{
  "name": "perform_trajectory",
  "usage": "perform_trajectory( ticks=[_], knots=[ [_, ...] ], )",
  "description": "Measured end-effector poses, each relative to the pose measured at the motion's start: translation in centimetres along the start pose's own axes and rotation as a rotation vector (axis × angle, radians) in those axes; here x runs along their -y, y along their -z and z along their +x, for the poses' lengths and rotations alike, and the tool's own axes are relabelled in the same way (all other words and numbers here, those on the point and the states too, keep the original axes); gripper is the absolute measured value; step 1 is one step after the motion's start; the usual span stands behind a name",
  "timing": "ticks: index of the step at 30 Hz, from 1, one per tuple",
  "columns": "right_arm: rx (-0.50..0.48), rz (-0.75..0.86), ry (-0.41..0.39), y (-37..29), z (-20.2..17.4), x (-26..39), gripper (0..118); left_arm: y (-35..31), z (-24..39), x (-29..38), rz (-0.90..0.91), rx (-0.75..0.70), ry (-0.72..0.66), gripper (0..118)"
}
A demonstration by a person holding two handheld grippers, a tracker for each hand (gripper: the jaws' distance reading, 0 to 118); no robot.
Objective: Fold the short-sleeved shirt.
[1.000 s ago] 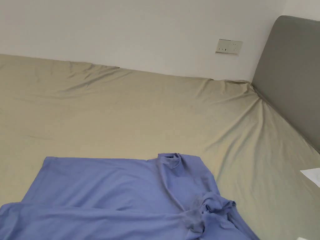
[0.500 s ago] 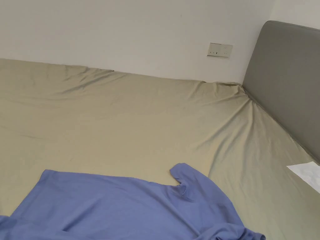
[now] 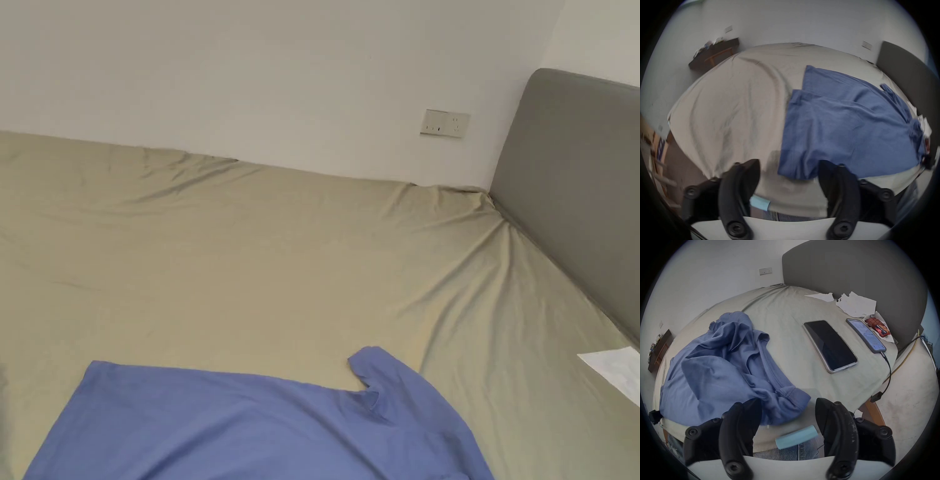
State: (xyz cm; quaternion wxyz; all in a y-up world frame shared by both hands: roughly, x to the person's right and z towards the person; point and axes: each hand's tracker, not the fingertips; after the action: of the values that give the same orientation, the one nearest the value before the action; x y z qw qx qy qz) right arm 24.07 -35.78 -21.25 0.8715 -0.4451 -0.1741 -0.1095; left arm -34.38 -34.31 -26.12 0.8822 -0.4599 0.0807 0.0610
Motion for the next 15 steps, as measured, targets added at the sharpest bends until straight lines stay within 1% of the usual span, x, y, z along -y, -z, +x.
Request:
perform_trajectory(
  ticks=[2, 3, 4, 5, 6, 7, 8, 9, 10, 11, 13, 15],
  knots=[
    [-0.028, -0.004, 0.052, -2.1, 0.4, -0.4, 73, -2.1, -1.4, -0.1, 0.023, 0.127, -0.129, 82],
    [-0.032, 0.021, 0.064, -3.7, 0.5, -0.6, 71, -3.4, -2.0, -0.1, 0.054, 0.183, -0.176, 68],
    [-0.041, 0.097, 0.052, -5.4, 0.3, -0.7, 63, -5.2, -1.6, -0.3, 0.102, 0.178, -0.174, 45],
    [-0.05, 0.16, 0.016, -6.7, 0.0, -0.8, 49, -6.5, -1.5, -0.2, 0.149, 0.155, -0.151, 22],
    [-0.052, 0.194, -0.037, -8.2, -0.6, -1.1, 28, -7.4, -1.1, -0.2, 0.199, 0.11, -0.112, 8],
    [-0.05, 0.205, -0.079, -8.9, -1.3, -1.2, 15, -8.1, -0.6, -0.2, 0.231, 0.049, -0.077, 8],
    [-0.049, 0.216, -0.102, -9.3, -1.7, -1.3, 15, -8.5, -0.3, -0.2, 0.239, 0.015, -0.058, 8],
    [-0.068, 0.232, -0.104, -9.6, -2.2, -1.3, 11, -8.7, -0.1, -0.3, 0.235, 0.018, -0.033, 7],
    [-0.09, 0.23, -0.09, -9.7, -2.7, -1.3, 2, -8.9, 0.2, -0.4, 0.231, 0.034, -0.022, 1],
    [-0.134, 0.23, -0.08, -9.8, -3.1, -1.3, 2, -9.0, 0.5, -0.3, 0.235, 0.048, -0.022, 0],
    [-0.21, 0.225, -0.057, -9.8, -4.2, -1.1, 1, -8.5, 0.9, -0.3, 0.216, 0.121, -0.025, 0],
    [-0.231, 0.203, -0.063, -9.5, -5.0, -1.1, 1, -7.9, 1.5, -0.7, 0.218, 0.133, -0.032, 0]
  ],
)
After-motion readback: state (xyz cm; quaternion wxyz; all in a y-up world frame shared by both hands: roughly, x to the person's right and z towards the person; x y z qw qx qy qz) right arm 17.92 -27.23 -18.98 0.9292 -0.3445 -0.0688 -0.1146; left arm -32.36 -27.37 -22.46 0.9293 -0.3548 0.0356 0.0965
